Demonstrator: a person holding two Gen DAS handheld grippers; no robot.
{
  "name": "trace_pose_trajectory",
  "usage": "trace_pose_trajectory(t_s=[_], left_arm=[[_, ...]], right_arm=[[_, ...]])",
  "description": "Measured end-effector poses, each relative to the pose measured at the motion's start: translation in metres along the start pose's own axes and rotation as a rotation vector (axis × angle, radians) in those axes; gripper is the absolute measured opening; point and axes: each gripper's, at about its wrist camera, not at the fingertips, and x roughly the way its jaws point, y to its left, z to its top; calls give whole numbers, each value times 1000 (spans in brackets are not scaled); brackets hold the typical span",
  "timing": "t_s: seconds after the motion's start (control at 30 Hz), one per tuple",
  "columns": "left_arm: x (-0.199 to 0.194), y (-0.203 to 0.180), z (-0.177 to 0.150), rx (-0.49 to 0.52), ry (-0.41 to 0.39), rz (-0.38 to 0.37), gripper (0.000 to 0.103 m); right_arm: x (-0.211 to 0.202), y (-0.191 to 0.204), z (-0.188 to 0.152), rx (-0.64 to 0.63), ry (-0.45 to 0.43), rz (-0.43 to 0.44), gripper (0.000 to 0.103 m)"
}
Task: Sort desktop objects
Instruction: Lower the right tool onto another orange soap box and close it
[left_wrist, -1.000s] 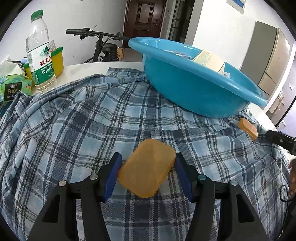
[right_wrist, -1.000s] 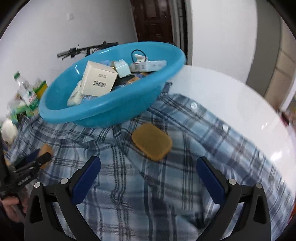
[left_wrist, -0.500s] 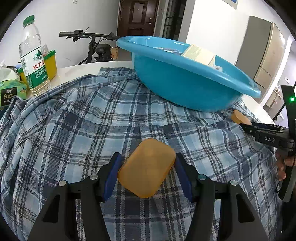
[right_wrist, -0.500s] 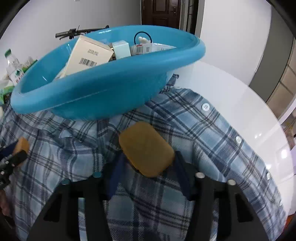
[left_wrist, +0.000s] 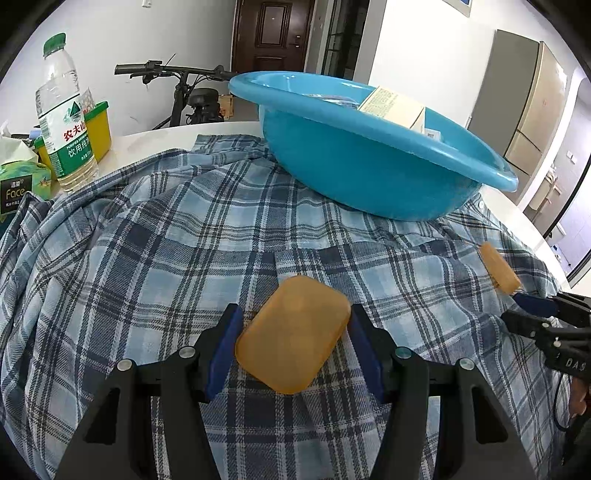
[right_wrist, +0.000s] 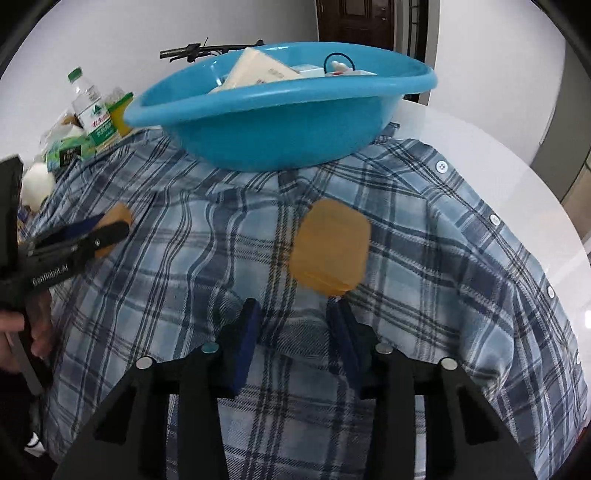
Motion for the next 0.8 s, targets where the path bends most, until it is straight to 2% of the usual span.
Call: trace_pose_trajectory(t_s=[0.03,0.1,0.23,0.43,0.53,0.67,0.8], left_arm=[[0,0,0,0,0,0,61],[0,0,0,-2,0,-1,61],[1,0,0,-1,0,0,61],[0,-2,-1,9,3,1,61],[1,-3,-1,13,3,2,61],[1,-3,-2,13,5,2,61],[2,-3,-2,13,11,1,61]], right_arm=[[1,0,0,3,-4,-7,45],[3,-3,9,25,-16,-15,55],[-1,-15,22,97,-83,-62,68],[13,-37,33,188,-108,-79,70],[26,-36,39,175,-76,-33,59],[31,-17,39,66,-104,-89,42],[27,-13,38,54,-130,-103,41]])
